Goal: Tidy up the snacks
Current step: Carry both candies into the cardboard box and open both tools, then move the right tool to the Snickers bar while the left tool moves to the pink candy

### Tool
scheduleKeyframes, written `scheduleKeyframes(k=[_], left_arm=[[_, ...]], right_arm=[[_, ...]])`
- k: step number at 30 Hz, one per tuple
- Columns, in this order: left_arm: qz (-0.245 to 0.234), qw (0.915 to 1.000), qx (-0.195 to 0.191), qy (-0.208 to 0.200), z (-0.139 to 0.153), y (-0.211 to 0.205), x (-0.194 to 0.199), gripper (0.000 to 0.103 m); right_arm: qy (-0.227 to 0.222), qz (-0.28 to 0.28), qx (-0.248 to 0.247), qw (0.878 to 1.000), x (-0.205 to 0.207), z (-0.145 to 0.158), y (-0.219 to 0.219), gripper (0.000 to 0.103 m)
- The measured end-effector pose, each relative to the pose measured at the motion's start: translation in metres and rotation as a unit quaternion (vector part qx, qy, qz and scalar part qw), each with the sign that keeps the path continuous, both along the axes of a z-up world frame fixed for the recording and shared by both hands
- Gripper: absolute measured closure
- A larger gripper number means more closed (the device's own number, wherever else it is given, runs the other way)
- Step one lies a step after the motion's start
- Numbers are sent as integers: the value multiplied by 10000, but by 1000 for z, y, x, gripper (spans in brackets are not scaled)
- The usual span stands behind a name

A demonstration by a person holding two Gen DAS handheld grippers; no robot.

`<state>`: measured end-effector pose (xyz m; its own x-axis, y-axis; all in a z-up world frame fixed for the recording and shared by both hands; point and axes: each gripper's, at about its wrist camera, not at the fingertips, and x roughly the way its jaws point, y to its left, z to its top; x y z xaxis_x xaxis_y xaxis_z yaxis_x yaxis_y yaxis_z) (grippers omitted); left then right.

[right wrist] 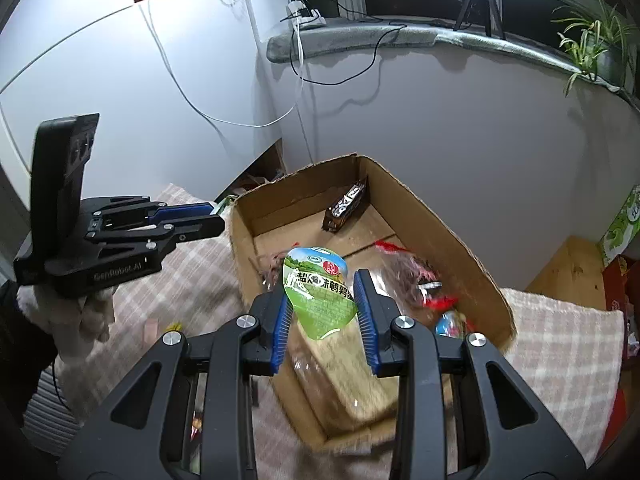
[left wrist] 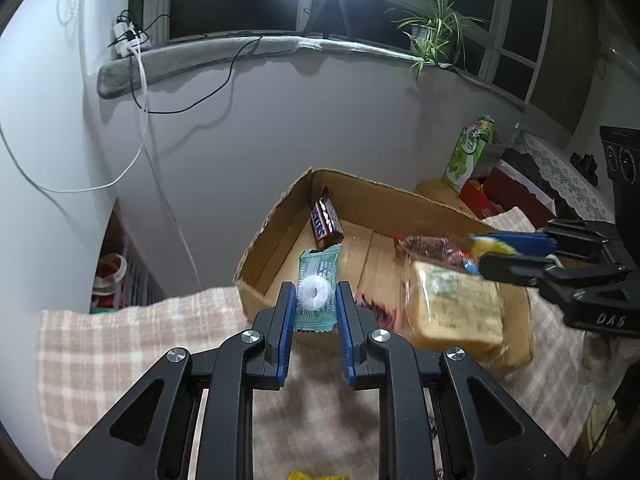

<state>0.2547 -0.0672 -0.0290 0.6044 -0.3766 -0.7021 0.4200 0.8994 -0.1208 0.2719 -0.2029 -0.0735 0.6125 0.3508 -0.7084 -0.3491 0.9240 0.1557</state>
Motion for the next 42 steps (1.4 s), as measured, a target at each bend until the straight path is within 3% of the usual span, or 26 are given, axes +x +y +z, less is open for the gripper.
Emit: scheduleKeyframes(k=[18, 20, 21, 22, 23, 24, 36, 42], left_arm=[[-21, 9996, 179, 216, -17, -18, 23, 83], [8, 9995, 218, 234, -17, -19, 23, 70], [32, 9995, 209, 229, -16, -19, 23, 53], [54, 9996, 194, 184, -15, -18, 22, 49], [55, 9997, 191, 169, -14, -18, 22, 49], [43, 9997, 188, 170, -13, -18, 21, 49], [113, 9997, 217, -10, 5, -6, -1, 49], [141, 9996, 220, -82, 14, 5, -24, 49]], right_arm=[[124, 10, -271, 9996, 45, -22, 18, 71], [-12, 6, -254, 9997, 44, -23, 18, 69], [-89, 1, -228, 9997, 43, -22, 18, 66], [-153, -8, -207, 9997, 43, -22, 18, 54], [-189, -32, -220, 9996, 42, -21, 18, 44], [-230, -51, -223, 9995, 41, -20, 17, 43], [-336, -65, -156, 9993, 20, -6, 15, 43], [-424, 48, -214, 9989, -11, 0, 22, 43]])
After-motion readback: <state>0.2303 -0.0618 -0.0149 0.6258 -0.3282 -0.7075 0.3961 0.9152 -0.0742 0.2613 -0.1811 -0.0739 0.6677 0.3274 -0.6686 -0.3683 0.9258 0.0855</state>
